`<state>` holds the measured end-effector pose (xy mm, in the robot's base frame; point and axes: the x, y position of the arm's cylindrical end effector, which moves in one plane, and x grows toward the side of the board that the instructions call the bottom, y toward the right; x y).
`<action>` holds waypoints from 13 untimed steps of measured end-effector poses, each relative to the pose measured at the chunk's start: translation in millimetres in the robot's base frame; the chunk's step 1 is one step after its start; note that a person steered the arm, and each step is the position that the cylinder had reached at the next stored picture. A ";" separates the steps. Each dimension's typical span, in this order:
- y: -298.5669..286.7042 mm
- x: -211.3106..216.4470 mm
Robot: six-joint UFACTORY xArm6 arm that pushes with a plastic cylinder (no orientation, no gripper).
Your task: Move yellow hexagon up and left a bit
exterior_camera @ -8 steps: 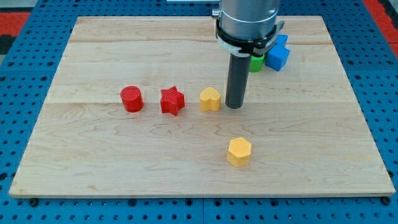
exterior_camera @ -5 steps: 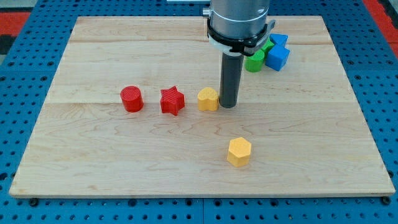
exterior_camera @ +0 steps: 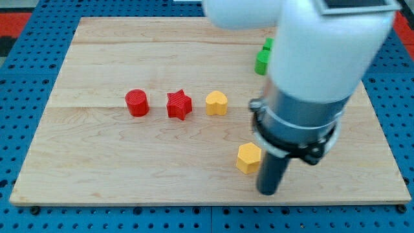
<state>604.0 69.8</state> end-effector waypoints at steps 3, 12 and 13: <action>-14.0 -51.0; 63.6 -122.0; 83.5 -130.6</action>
<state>473.4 153.3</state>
